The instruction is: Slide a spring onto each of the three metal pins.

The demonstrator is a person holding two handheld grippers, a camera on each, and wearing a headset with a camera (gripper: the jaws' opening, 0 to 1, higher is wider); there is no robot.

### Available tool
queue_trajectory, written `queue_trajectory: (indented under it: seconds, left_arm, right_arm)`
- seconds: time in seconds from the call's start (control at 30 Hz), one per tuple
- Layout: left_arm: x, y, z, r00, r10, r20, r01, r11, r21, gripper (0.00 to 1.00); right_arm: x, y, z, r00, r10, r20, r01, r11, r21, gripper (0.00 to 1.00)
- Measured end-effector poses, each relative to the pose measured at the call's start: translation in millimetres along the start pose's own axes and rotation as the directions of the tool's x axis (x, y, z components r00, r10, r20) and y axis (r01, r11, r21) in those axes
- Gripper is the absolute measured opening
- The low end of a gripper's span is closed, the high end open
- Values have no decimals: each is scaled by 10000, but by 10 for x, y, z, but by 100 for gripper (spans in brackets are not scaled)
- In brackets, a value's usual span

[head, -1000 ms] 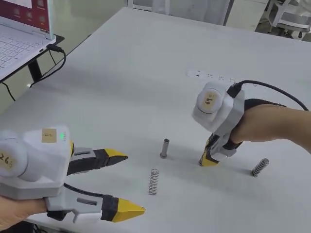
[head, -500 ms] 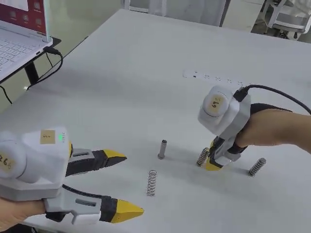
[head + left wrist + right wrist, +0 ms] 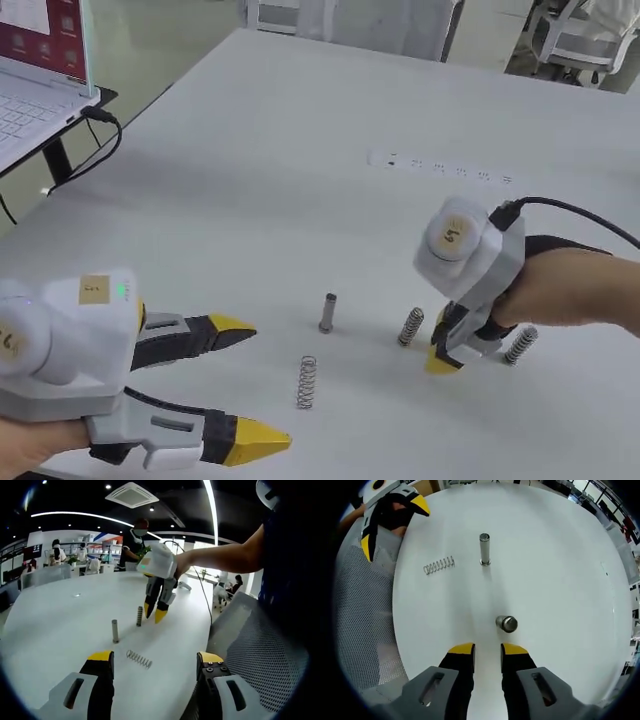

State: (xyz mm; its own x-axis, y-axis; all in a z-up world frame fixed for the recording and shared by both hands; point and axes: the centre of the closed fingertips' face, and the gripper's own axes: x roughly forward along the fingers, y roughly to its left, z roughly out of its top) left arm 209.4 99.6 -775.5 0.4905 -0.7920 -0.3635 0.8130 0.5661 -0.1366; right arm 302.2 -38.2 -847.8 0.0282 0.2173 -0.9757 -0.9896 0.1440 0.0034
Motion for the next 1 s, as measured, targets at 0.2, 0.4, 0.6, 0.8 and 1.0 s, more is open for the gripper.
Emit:
queue_trajectory:
  seconds: [0.2, 0.4, 0.6, 0.8, 1.0]
  left_arm:
    - [-1, -13, 3, 10000, -36, -12, 36, 10000, 26, 62]
    - [3, -20, 10, 10000, -67, 4, 67, 9999, 76, 62]
    - [-6, -27, 18, 10000, -69, 29, 69, 9999, 131, 62]
    - [-21, -43, 16, 10000, -83, 25, 83, 9998, 184, 62]
    - [-36, -33, 6, 10000, -64, 5, 64, 9998, 195, 62]
  right_arm:
    - [6, 153, -15, 9999, 121, 91, -122, 9999, 59, 18]
    - [17, 330, 23, 9993, 316, 215, -315, 9995, -52, 19]
    - [-13, 503, 166, 9963, 620, 600, -615, 9980, -108, 19]
    - [-4, 615, 307, 9942, 734, 785, -709, 9969, -351, 20]
    - [-2, 695, 442, 9906, 888, 1037, -847, 9955, -435, 22]
